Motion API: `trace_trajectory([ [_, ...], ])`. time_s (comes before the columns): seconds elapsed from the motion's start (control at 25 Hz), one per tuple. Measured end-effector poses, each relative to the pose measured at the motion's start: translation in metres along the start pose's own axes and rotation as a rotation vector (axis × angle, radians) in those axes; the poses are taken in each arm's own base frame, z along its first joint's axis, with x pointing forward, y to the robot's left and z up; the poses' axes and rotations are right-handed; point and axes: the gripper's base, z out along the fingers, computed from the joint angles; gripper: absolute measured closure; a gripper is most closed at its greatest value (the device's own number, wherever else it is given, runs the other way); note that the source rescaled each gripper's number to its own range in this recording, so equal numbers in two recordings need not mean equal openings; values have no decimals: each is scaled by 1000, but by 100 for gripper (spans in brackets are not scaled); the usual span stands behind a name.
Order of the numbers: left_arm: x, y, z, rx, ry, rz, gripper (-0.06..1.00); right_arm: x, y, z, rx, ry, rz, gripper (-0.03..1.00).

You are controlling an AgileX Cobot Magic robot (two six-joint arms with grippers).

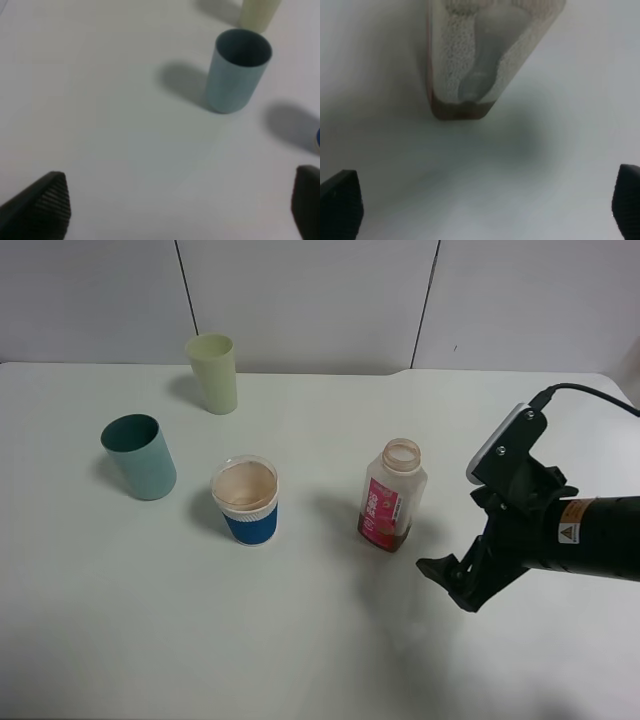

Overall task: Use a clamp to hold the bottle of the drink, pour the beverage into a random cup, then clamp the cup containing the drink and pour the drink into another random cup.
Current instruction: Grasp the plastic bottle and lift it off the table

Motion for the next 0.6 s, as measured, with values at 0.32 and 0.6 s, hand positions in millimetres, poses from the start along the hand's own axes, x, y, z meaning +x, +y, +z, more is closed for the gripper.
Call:
trace_trajectory([
  [0.32, 0, 0, 0, 0, 0, 0, 28, -1, -10, 2, 52, -39, 37, -3],
  [0.6, 0, 0, 0, 0, 0, 0, 28, 4, -4, 26, 41, -29, 33, -3],
])
